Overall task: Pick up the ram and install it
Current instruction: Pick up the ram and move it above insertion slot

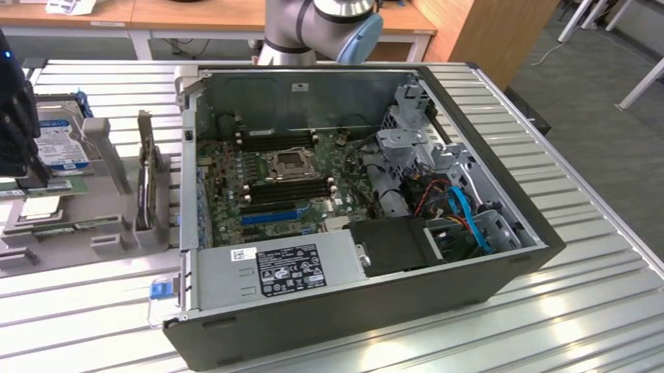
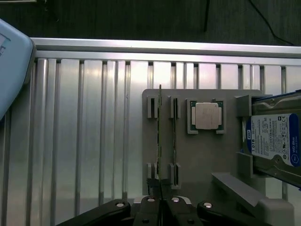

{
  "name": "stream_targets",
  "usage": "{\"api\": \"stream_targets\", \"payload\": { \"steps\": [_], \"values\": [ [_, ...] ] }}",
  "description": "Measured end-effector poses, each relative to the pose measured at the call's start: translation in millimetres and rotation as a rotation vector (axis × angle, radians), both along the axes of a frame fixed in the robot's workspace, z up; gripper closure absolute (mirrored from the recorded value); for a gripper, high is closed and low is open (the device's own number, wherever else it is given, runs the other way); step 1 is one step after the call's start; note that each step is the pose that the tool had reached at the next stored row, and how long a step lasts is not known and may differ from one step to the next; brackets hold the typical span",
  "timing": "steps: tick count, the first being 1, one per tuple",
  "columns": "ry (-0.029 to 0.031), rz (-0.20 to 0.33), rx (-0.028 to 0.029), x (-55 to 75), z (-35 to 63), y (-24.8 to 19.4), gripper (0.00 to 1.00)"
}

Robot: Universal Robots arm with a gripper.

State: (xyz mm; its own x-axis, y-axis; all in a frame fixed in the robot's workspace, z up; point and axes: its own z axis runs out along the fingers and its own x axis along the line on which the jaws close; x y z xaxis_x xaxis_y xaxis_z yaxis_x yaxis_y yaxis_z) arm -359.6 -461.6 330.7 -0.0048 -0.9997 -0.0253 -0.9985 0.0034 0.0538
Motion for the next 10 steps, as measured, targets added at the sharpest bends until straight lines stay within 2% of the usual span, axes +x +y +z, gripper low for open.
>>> {"api": "stream_targets", "payload": {
  "steps": [10],
  "values": [
    [0.0,0.0,0.0001,0.7,21.5,0.0,0.89]
  ]
}}
